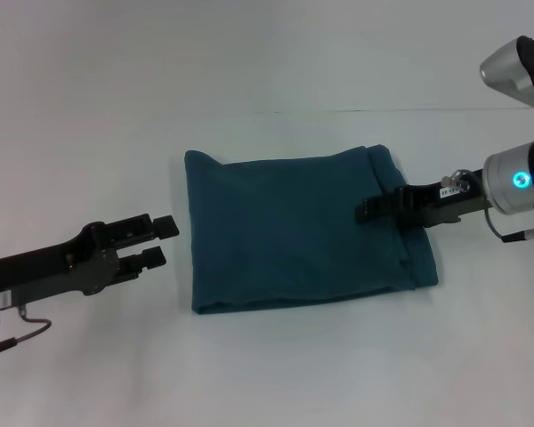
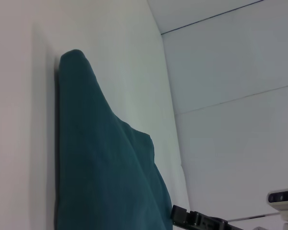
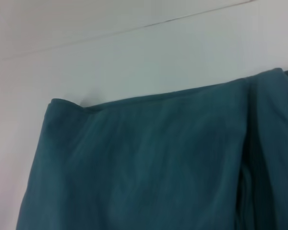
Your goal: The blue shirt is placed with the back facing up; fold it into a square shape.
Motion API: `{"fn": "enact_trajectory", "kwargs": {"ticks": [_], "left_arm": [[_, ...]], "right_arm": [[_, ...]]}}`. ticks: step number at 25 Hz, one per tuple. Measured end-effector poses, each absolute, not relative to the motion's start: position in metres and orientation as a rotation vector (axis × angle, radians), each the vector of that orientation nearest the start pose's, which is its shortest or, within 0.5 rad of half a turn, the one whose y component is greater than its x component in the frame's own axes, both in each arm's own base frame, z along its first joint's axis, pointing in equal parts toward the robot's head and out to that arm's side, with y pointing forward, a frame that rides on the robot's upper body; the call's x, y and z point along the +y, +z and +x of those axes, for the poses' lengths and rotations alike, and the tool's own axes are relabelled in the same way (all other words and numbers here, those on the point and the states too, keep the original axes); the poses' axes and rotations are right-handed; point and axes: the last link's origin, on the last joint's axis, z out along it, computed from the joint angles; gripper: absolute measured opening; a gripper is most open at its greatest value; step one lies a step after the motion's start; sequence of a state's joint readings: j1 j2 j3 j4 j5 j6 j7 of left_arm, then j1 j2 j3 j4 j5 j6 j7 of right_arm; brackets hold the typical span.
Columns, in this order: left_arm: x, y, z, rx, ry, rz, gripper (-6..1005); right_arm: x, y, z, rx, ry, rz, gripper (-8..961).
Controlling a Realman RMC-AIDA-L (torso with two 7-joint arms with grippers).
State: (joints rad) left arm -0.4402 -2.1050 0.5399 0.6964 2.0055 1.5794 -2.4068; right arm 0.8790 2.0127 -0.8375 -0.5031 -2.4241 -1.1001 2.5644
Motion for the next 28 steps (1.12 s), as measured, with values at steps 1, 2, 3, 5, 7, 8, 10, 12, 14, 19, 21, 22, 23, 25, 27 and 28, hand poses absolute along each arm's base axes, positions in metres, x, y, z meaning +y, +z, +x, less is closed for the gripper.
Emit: {"fn": "enact_trajectory", "kwargs": {"ticks": [1,2,3,5,7,8,10,12,14,19,21,22,23,25,27,28], "left_arm": [[0.311,0.015,-0.291,2.161,1.06,2.107,703],[0.312,0.015,-0.29,2.161,1.059,2.108,703],[0.312,0.014,-0.29,2.16,1.058,2.108,703],[0.313,0.014,-0.289,2.159,1.057,2.109,703],[0.313,0.014,-0.29,2.164,1.06,2.11,703],[0.313,0.014,-0.29,2.164,1.06,2.11,703],[0.314,0.014,-0.29,2.166,1.062,2.11,703],[0.314,0.014,-0.29,2.167,1.066,2.109,703],[0.315,0.014,-0.289,2.166,1.07,2.111,704],[0.318,0.012,-0.288,2.167,1.073,2.112,704],[0.319,0.012,-0.287,2.165,1.072,2.112,703],[0.319,0.012,-0.287,2.164,1.072,2.111,703],[0.319,0.012,-0.287,2.162,1.074,2.112,703],[0.32,0.012,-0.287,2.161,1.074,2.113,703],[0.32,0.013,-0.288,2.162,1.076,2.115,704],[0.32,0.013,-0.288,2.162,1.076,2.115,704]], "right_arm": [[0.428,-0.021,0.234,1.682,0.154,-2.19,870],[0.428,-0.025,0.232,1.677,0.161,-2.19,869],[0.428,-0.025,0.232,1.677,0.161,-2.19,867],[0.428,-0.028,0.231,1.67,0.163,-2.19,865],[0.428,-0.031,0.23,1.662,0.15,-2.192,862],[0.428,-0.032,0.23,1.662,0.145,-2.191,861],[0.427,-0.034,0.231,1.662,0.131,-2.188,858],[0.427,-0.035,0.232,1.663,0.125,-2.187,856],[0.427,-0.033,0.233,1.662,0.122,-2.186,853],[0.427,-0.034,0.234,1.671,0.149,-2.172,846],[0.427,-0.036,0.233,1.675,0.162,-2.172,844],[0.427,-0.037,0.232,1.677,0.171,-2.17,842],[0.427,-0.037,0.232,1.679,0.179,-2.168,841],[0.428,-0.037,0.231,1.681,0.197,-2.16,838],[0.429,-0.037,0.231,1.683,0.205,-2.154,794],[0.429,-0.037,0.231,1.684,0.206,-2.153,751]]}}
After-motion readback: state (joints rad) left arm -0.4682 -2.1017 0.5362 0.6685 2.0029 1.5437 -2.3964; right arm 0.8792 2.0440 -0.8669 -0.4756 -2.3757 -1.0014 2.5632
